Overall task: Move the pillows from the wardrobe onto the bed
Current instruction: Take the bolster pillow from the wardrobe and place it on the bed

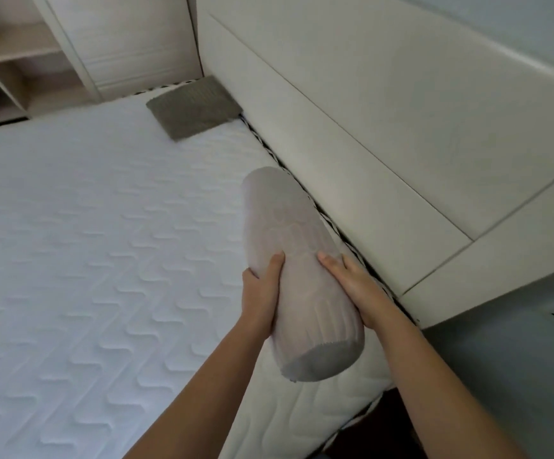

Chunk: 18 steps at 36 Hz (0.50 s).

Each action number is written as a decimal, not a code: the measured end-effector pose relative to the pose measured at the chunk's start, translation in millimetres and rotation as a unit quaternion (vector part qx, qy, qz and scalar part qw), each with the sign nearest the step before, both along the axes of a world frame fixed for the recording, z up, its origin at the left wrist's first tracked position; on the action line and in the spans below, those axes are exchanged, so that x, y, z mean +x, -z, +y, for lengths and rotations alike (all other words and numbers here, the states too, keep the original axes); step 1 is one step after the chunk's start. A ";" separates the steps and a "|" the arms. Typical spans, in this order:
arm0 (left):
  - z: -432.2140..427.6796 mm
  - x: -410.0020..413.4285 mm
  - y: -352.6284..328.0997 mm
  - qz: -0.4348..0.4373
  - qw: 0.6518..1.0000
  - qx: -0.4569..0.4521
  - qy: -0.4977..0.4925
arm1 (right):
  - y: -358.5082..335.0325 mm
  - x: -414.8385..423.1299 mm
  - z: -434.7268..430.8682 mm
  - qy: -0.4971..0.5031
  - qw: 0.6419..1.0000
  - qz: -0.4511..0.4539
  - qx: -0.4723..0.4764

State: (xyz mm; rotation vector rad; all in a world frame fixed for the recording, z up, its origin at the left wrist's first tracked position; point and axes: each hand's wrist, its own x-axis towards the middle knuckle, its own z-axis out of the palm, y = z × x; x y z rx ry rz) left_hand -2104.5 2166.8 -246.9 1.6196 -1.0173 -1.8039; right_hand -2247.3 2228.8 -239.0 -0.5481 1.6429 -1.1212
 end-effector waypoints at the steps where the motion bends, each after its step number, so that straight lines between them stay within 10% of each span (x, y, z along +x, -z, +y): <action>1: -3.9 -11.8 4.2 -0.007 1.000 0.000 0.007 | 4.2 -13.1 -6.2 -0.006 1.000 -0.007 0.001; 18: -24.2 -107.5 42.1 -0.104 0.981 -0.020 0.164 | 54.7 -124.3 -40.6 -0.031 0.999 0.013 0.032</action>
